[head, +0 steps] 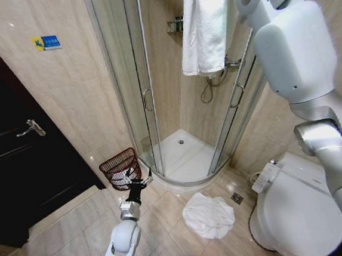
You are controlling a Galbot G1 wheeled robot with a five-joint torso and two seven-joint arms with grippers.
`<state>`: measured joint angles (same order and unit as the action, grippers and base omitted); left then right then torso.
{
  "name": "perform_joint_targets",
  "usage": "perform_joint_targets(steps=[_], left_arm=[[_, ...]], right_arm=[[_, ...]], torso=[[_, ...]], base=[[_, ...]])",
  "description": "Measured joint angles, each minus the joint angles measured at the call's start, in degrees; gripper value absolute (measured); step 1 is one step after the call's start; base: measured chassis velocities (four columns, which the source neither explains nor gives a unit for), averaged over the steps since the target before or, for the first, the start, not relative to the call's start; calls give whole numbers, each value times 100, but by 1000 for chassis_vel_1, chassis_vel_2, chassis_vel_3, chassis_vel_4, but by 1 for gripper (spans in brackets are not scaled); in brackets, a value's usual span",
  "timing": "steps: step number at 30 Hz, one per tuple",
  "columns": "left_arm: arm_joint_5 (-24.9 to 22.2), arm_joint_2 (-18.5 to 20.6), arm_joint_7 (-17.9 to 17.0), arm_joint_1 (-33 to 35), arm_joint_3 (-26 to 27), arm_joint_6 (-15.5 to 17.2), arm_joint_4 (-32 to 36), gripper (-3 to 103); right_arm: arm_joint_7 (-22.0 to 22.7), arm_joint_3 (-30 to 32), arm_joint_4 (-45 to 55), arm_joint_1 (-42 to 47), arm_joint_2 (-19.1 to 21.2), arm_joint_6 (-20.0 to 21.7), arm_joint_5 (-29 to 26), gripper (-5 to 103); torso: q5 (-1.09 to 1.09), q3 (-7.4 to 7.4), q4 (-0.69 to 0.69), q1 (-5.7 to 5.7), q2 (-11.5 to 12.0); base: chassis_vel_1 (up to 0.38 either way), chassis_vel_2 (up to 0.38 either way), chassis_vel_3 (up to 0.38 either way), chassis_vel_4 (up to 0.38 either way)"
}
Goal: Discard the used towel into the hamper.
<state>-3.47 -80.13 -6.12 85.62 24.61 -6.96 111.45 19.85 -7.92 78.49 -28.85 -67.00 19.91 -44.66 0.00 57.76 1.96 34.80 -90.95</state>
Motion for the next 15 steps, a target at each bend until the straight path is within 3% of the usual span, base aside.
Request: perform_joint_targets(steps=[7,9,10,13,15], left_arm=[[-38,37,20,-61,1,-12,-34,100],[-39,40,26,-71,-1,-12,-44,100],[-40,40,38,-79,-4,-12,-55,100],[-42,40,49,-87,-7,-18,-77,100],[-43,39,51,-89,-8,-22,-87,100]], right_arm=[[34,39,-20,95,-23,8,52,45],[49,45,3,147,-19,9,56,45],[74,54,40,216,-17,9,58,37],[110,95,112,376,-25,8,72,29],[115,111,128,428,-30,8,88,29]], torso=[[0,-1,0,0,1],[0,-1,0,0,1],[0,-1,0,-1,1],[1,-1,0,-1,1],[1,-1,0,-1,2]], base=[[0,0,0,0],[0,0,0,0],[0,0,0,0],[0,0,0,0],[0,0,0,0]])
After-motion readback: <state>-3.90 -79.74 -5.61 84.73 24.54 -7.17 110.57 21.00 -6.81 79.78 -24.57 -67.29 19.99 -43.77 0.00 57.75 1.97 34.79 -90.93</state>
